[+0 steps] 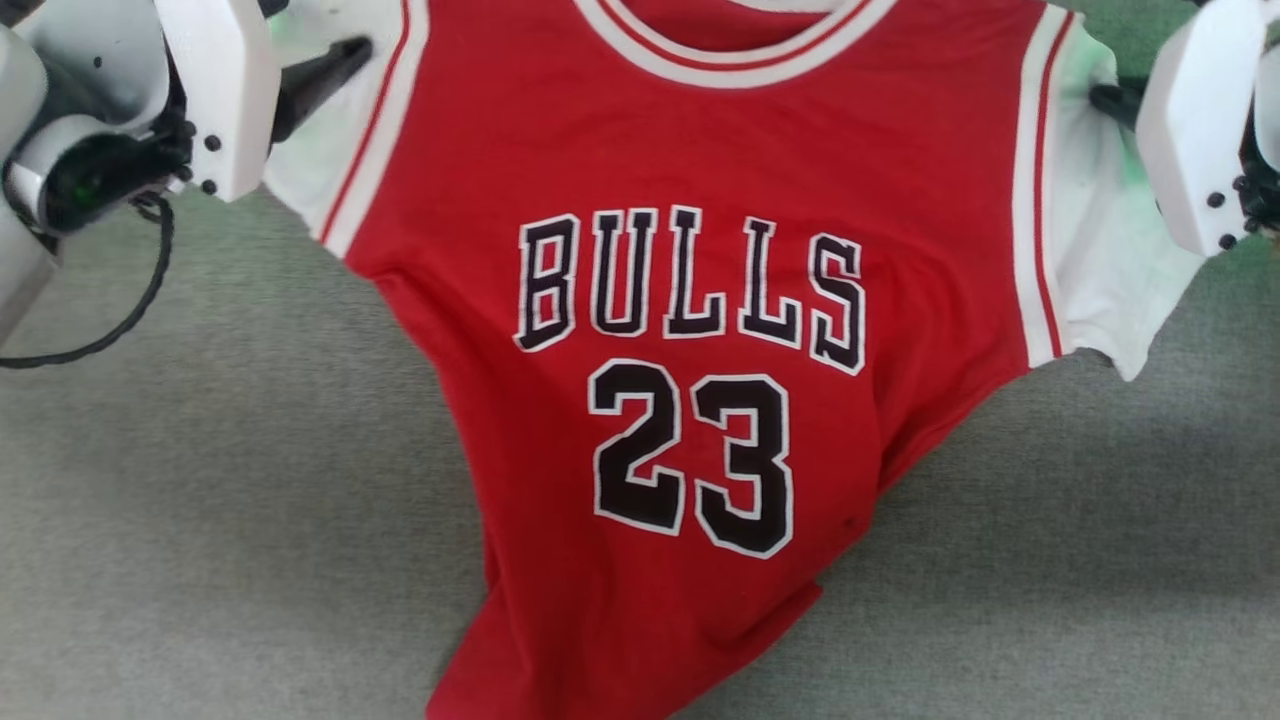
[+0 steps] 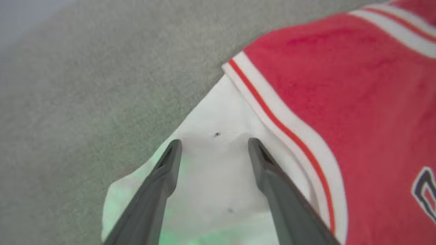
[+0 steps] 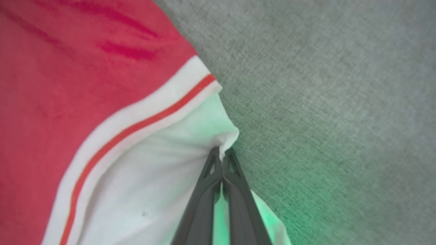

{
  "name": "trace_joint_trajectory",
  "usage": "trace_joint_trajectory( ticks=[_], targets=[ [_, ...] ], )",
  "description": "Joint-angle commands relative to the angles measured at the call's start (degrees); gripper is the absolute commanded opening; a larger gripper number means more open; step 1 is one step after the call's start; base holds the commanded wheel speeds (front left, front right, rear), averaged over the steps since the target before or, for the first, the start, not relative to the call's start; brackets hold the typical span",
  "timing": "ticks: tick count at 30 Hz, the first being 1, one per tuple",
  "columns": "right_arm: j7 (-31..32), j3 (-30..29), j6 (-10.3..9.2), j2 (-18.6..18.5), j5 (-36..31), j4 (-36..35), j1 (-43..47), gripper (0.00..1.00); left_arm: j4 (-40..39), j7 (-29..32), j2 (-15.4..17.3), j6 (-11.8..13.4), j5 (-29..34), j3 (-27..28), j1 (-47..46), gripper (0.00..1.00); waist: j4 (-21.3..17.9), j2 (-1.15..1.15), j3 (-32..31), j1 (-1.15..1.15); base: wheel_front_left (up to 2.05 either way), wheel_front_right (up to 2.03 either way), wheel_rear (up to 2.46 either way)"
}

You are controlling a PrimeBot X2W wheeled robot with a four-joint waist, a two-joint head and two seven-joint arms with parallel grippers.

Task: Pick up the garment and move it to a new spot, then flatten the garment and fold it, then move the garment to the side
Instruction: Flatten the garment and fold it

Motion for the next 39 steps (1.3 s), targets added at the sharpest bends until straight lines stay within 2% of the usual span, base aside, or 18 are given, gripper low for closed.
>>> trace_joint_trajectory(
  ticks=[1,4,13,14,15,16,22,27,31,35,39],
  targets=[
    [1.6,3.2,-0.46,0.3,-1.2,4.1,3.8,0.0,0.7,1.7,0.3,0.2,-1.2,-1.4,-2.0,1.0,-1.0,0.0,1.1,0.0,0.0,0.0,0.0],
    [1.8,4.5,-0.46,0.9,-1.0,3.9,3.1,0.0,1.2,3.8,1.2,0.2,-2.3,-4.5,-4.5,1.0,-1.9,0.0,1.9,0.0,0.0,0.0,0.0],
    [1.7,7.5,-0.46,1.5,-0.2,3.5,1.6,0.0,1.8,6.3,1.8,0.2,-4.5,-7.0,-4.6,1.0,-3.1,0.0,2.7,0.0,0.0,0.0,0.0],
    [1.1,7.8,-0.45,1.6,0.0,3.4,1.1,0.0,1.0,6.8,1.9,0.2,-4.7,-7.2,-3.9,0.75,-3.2,0.0,2.6,0.0,0.0,0.0,0.0],
    [0.8,7.9,-0.45,1.6,0.1,3.5,0.9,0.0,0.6,7.4,2.1,0.1,-5.0,-7.2,-3.3,0.2,-3.3,0.0,2.5,0.0,0.0,0.0,0.0],
    [0.6,8.1,-0.45,1.8,0.3,3.5,0.8,0.0,0.0,7.9,2.3,0.1,-4.7,-7.3,-2.7,0.0,-3.4,0.0,2.4,0.0,0.0,0.0,0.0],
    [-3.6,6.9,-0.41,1.6,1.0,2.2,-0.7,0.0,-0.1,4.5,2.5,0.1,-5.2,-7.1,-2.7,0.0,-3.4,0.0,1.6,0.0,0.0,0.0,0.0],
    [-9.7,3.1,-0.4,2.2,2.0,1.1,-2.1,0.0,1.9,-5.3,2.2,0.2,-4.4,-6.6,-5.3,0.0,-3.2,0.0,0.0,0.0,0.0,0.0,0.0],
    [-16.0,-2.4,-0.38,2.7,1.1,1.2,-3.9,0.0,4.7,-14.5,0.4,0.2,-5.1,-6.5,-6.7,0.0,-3.1,0.0,-0.9,0.0,0.0,0.0,0.0],
    [-21.8,-8.9,-0.38,5.6,-2.8,4.6,-8.0,0.0,8.0,-22.6,-1.5,0.2,-7.0,-5.4,-9.6,0.0,-3.5,0.0,-1.5,0.0,0.0,0.0,0.0],
    [-28.2,-16.4,-0.33,10.6,-8.6,10.4,-15.7,0.0,13.1,-31.3,-3.8,0.2,-8.4,-2.6,-13.8,0.0,-4.1,0.0,-1.9,0.0,0.0,0.0,0.0]
  ],
)
